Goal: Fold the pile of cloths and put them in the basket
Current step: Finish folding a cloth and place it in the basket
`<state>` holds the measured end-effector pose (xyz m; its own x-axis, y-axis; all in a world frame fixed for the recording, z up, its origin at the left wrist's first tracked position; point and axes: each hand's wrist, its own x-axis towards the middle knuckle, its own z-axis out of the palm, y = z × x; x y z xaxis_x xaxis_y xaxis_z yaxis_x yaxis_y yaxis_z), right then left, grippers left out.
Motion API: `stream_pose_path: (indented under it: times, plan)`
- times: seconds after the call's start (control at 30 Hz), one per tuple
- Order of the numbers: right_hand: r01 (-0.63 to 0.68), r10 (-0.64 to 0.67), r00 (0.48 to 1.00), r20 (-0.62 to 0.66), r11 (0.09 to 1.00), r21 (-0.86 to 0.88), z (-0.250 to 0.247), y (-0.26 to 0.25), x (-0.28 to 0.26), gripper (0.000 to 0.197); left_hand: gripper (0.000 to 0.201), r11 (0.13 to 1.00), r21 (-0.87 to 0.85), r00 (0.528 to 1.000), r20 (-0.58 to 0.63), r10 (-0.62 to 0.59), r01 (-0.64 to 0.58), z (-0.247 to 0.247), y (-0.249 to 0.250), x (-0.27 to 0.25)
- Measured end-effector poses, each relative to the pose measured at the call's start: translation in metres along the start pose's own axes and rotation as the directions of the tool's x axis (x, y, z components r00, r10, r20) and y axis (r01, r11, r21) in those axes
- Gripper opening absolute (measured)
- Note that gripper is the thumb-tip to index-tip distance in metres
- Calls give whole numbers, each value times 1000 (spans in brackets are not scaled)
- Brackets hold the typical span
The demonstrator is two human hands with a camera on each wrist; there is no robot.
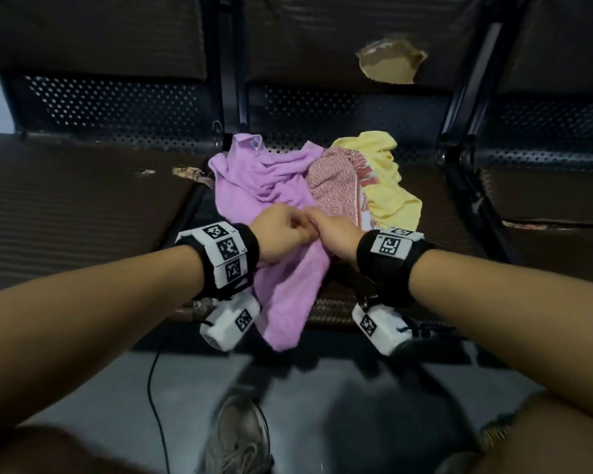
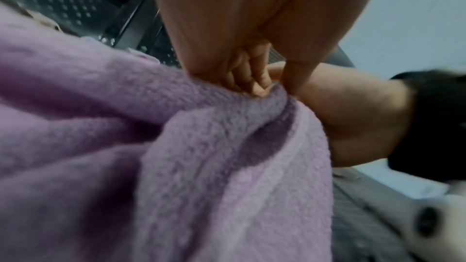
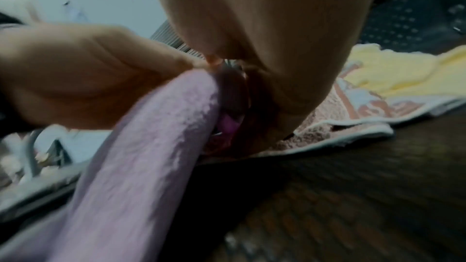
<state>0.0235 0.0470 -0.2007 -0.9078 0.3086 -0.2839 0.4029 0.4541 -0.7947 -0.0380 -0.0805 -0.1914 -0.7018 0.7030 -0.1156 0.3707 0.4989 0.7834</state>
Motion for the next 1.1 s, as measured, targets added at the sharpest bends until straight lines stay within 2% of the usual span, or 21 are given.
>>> stream_pose_path:
  times: [0.07,0.13,0.17,0.2,0.23,0.3,0.33,0.4,0.47,0.5,0.53,0.6,0.63,0.67,0.73,0.8,0.87,0.93,1.0,1.03,1.1]
  plan:
    - [-11,17,999,-49,992,125,-5,-3,-1,31,4,969,-248,998,63,30,-14,11,13,-8]
    - [-60,84,992,-93,970,234,-14,1,-1,18,9,940,-340,995,101,-7,41,15,17,-12]
    - [-59,90,989,-120,969,240,-20,3,-1,20,14,935,-352,995,95,-19,51,14,19,-12]
    - [-40,76,986,-147,970,239,-27,4,-3,24,17,948,-316,998,54,-21,37,12,19,-11]
    - [-6,46,985,-169,973,232,-36,5,-7,27,18,978,-208,1000,-24,-6,1,7,18,-8]
    - [80,-39,983,-181,971,226,-53,5,-18,34,30,992,119,987,-149,67,-50,-3,17,-1]
    - [122,-86,981,-177,971,206,-63,6,-23,36,47,971,232,982,-166,92,-52,-6,18,3]
    - [176,-152,974,-169,974,143,-81,8,-34,36,84,938,337,982,-131,134,-83,-6,22,13]
    - [201,-182,961,-211,977,71,-101,5,-43,36,98,901,401,974,-74,214,-168,0,33,24]
    - [207,-193,956,-221,978,42,-110,3,-47,31,93,876,421,960,-40,277,-236,5,39,30]
    - [220,-210,953,-220,975,21,-119,0,-53,22,79,847,425,935,-8,354,-318,11,47,35]
    - [246,-249,949,-193,968,-39,-137,-4,-61,33,34,793,409,870,3,494,-452,21,69,45]
    - [253,-269,944,-190,962,-105,-145,-4,-65,35,15,787,399,851,-27,524,-471,24,80,49]
    - [256,-296,932,-210,946,-200,-153,-2,-67,31,9,803,386,852,-78,518,-453,25,91,52]
    - [205,-323,887,-331,916,-346,-169,0,-67,18,18,841,360,852,-187,489,-404,24,112,57]
    - [113,-279,829,-484,932,-344,-189,2,-63,18,21,858,337,840,-255,480,-388,22,132,61]
    - [55,-244,755,-609,949,-312,-207,0,-59,14,28,881,291,855,-259,449,-374,23,153,62]
    - [83,-215,670,-710,973,-216,-219,0,-57,6,39,899,226,888,-188,419,-376,26,168,60]
    - [117,-198,627,-753,980,-160,-224,4,-59,5,44,922,187,929,-91,360,-339,25,171,58]
    - [111,-196,620,-760,980,-163,-225,8,-61,6,37,924,211,942,-44,334,-318,23,168,57]
    - [75,-195,610,-768,979,-189,-226,18,-65,9,15,882,375,954,18,300,-284,18,155,56]
